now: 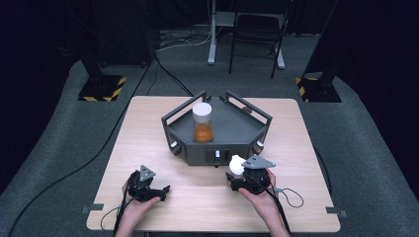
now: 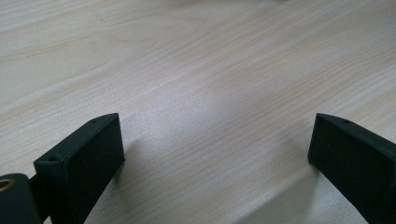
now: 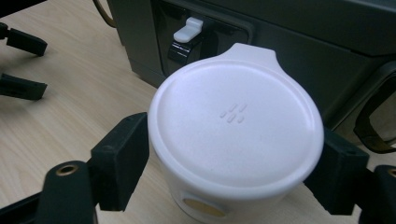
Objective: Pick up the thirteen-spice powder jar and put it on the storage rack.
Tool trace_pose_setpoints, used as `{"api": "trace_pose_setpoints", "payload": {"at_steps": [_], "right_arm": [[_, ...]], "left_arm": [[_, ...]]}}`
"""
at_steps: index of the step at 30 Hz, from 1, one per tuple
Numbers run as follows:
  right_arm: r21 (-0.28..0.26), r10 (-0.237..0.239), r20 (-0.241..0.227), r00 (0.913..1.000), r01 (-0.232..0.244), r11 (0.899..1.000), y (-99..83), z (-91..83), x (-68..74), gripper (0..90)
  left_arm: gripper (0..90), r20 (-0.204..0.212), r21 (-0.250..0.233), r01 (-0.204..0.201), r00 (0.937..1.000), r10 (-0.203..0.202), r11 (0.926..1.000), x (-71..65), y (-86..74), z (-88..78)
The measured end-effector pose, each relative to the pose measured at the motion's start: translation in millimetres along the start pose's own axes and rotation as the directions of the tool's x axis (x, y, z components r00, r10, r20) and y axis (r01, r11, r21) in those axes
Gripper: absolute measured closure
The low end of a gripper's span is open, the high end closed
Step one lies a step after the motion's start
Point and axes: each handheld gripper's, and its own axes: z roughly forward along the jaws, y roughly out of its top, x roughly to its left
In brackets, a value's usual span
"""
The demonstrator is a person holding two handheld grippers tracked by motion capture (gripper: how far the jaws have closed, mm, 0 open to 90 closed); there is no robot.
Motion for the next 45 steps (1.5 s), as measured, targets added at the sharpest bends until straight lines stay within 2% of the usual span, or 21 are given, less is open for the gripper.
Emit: {"api": "trace_pose_setpoints", "payload": {"at_steps": [3, 15, 25, 33, 45], "right_arm": [[-0.005, -0.009, 0.029, 0.9996, 0.009, 1.0, -0.8, 0.9, 4.7, 29.3], [-0.002, -0.033, 0.042, 0.9986, 0.033, 0.999, -0.3, -0.5, 11.3, 29.8], [-0.001, -0.014, 0.02, 0.9997, 0.014, 1.0, 3.9, -14.9, -3.5, 29.9], [-0.015, -0.015, 0.032, 0.9994, 0.015, 1.0, 8.5, -28.1, -12.7, 29.9], [-0.028, -0.007, 0.062, 0.9981, 0.009, 1.0, 25.0, -43.8, -21.2, 29.8]], "left_arm": [[3.5, 0.001, 0.0, 0.0, 1.0, 0.0, 1.0, 0.1, 0.2, 0.1], [3.5, 0.001, 0.0, -0.001, 1.0, 0.001, 1.0, 0.2, 0.2, 0.1], [3.4, 0.001, 0.0, -0.001, 1.0, 0.001, 1.0, 0.2, 0.2, 0.2], [3.4, 0.0, 0.001, -0.003, 1.0, 0.003, 1.0, 0.2, 0.6, 0.3], [3.4, 0.0, 0.001, -0.003, 1.0, 0.003, 1.0, 0.1, 0.6, 0.3]]}}
